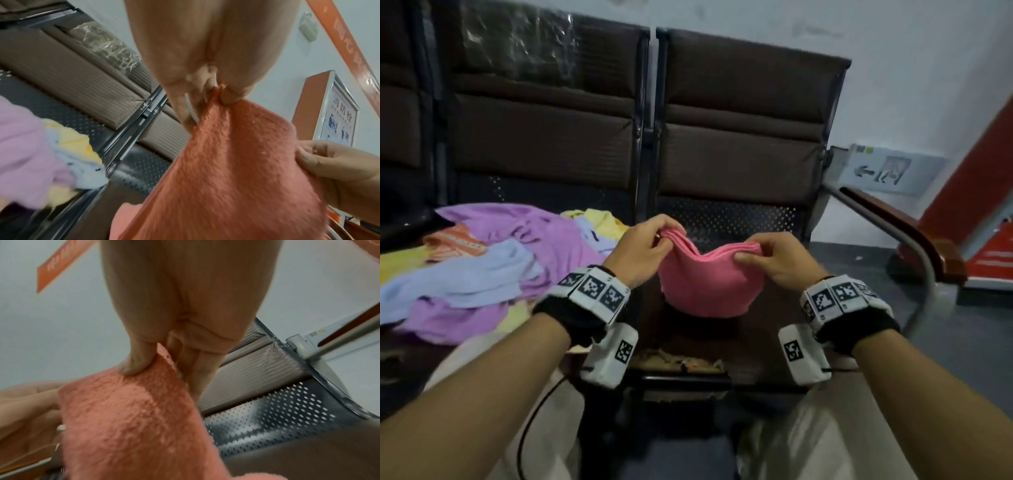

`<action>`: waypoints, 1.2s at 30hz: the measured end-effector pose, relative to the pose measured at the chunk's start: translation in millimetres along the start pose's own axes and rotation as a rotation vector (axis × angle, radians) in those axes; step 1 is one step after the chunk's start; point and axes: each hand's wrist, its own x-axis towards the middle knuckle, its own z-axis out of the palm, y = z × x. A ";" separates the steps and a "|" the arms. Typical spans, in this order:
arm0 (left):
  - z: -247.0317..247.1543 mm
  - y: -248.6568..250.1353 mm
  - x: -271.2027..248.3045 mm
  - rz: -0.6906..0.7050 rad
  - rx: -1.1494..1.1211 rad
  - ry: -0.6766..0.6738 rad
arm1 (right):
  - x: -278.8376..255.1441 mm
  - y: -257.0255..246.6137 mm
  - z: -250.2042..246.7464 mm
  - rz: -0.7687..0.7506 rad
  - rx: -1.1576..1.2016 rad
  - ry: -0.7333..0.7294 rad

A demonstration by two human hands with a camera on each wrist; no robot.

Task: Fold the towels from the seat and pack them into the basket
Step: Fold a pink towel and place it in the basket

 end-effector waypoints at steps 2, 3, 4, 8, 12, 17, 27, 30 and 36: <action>13.2 -16.6 -21.6 -0.040 -0.055 -0.100 | -18.4 10.0 10.5 0.053 -0.008 -0.075; 18.4 -23.7 -29.4 -0.042 -0.072 -0.158 | -25.0 14.8 13.9 0.067 -0.015 -0.097; 23.2 -30.0 -36.2 -0.041 -0.070 -0.218 | -29.4 19.4 16.9 0.077 -0.019 -0.119; 37.3 -47.4 -44.2 -0.095 -0.004 -0.378 | -32.3 42.6 30.3 0.167 -0.036 -0.210; 46.0 -64.0 -17.9 -0.180 0.032 -0.349 | -15.8 76.3 39.9 0.321 -0.067 -0.111; 59.6 -88.2 28.9 -0.281 -0.027 -0.273 | 24.9 102.1 46.6 0.443 0.040 -0.057; 101.1 -138.2 42.5 -0.316 0.264 -0.308 | 35.6 100.3 66.1 0.291 -0.464 -0.207; 94.5 -132.2 39.8 -0.299 0.256 -0.297 | 21.7 83.5 62.0 0.197 -0.405 -0.561; 81.5 -92.8 1.2 -0.068 0.248 -0.382 | -7.2 72.6 82.4 0.160 -0.804 -0.763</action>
